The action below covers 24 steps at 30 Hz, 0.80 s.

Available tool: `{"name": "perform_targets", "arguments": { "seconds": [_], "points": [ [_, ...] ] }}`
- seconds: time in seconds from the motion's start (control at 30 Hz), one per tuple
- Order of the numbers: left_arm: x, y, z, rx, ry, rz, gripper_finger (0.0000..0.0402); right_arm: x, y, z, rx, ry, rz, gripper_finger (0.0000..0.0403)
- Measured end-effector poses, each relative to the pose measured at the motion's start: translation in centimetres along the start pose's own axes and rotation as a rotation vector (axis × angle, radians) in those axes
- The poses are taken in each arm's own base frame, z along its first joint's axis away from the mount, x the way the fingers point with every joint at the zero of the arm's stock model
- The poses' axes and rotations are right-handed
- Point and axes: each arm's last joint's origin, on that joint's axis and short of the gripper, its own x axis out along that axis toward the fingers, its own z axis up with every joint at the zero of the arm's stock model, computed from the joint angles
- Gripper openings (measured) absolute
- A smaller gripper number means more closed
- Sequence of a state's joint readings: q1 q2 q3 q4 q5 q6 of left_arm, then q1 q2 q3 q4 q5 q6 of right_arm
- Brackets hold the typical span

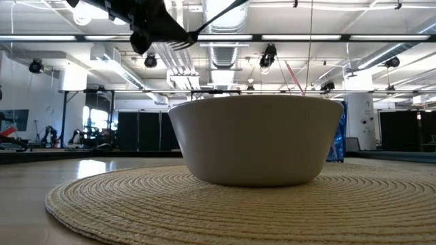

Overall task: Pick & Place Utensil
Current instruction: Put the orange spoon into the white bowl on the brown placemat

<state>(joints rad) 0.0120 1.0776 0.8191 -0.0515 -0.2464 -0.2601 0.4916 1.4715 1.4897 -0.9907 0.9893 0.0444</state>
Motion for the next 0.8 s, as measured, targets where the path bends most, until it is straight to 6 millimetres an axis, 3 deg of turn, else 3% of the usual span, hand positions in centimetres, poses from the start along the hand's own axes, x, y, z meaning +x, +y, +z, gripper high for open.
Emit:
{"name": "perform_targets", "arguments": {
  "seconds": [0.2,0.4,0.6,0.8],
  "points": [
    [0.5,-0.1,-1.3,-0.042,-0.036,-0.129,0.0,-0.5,0.4,-2.4,0.155,0.046,0.011,0.0151],
    [0.9,-0.3,-2.6,-0.104,-0.143,-0.293,0.0,0.4,2.0,-4.5,0.269,0.086,0.05,0.0151],
    [1.2,-0.2,-4.1,-0.115,-0.164,-0.306,0.0,1.7,4.0,-5.1,0.374,0.032,0.066,0.0144],
    [2.0,-0.8,-5.4,-0.12,-0.179,-0.343,0.0,2.8,5.8,-4.5,0.467,-0.13,0.106,0.0147]
  ]
}}
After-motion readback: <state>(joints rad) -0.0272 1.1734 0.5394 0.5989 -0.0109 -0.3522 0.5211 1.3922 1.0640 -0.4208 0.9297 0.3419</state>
